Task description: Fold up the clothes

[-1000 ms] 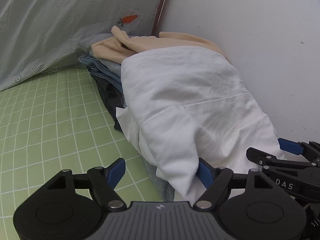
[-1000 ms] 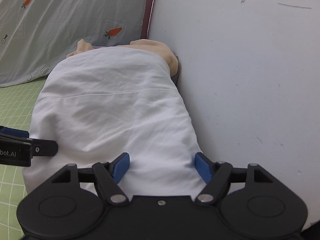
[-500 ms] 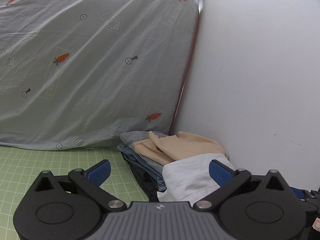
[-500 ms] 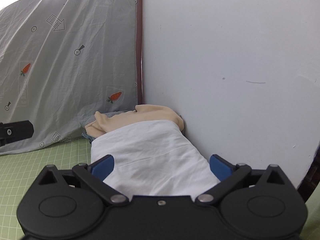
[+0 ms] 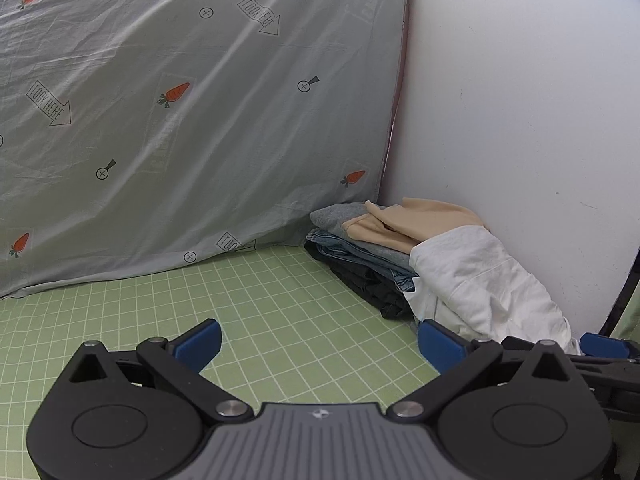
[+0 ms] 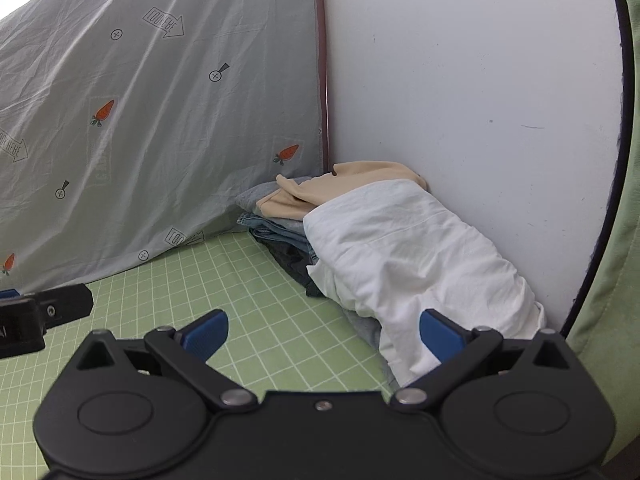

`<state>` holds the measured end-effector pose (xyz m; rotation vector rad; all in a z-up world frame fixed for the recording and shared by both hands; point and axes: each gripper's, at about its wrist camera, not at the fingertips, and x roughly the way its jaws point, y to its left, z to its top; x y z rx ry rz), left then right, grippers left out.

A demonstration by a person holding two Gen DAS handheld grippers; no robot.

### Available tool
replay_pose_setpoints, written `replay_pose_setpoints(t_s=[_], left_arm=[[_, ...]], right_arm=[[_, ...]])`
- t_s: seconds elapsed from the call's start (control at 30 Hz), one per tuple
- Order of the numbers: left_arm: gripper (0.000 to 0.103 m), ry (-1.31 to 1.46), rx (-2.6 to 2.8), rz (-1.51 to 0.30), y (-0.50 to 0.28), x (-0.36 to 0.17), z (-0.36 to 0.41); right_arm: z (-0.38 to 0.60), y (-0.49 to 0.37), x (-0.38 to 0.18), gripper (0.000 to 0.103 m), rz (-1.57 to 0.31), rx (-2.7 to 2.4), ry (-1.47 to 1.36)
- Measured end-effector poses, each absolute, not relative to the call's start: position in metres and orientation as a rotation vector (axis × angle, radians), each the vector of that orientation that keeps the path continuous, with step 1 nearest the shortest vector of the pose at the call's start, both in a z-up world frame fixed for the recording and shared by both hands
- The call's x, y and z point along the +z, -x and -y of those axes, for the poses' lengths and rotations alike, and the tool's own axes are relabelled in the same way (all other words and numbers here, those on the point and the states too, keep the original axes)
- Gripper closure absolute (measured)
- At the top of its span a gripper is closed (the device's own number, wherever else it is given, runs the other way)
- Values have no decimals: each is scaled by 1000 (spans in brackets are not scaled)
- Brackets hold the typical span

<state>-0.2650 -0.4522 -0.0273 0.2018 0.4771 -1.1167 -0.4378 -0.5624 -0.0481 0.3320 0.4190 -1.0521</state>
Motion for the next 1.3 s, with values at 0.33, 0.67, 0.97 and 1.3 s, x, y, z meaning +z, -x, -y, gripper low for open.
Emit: replay_pose_setpoints(t_s=[0.33, 0.67, 0.97, 1.3], left_arm=[[0, -287, -1191, -487, 224, -40, 371], [0, -339, -1257, -483, 205, -47, 334], [0, -347, -1305, -489, 209, -51, 327], [0, -344, -1305, -492, 211, -52, 326]], right_arm=[[460, 405, -67, 0, -476, -1149, -401], [412, 385, -71, 0, -480, -1214, -421], [396, 385, -69, 0, -488, -1249, -406], [394, 389, -69, 0, -490, -1259, -404]])
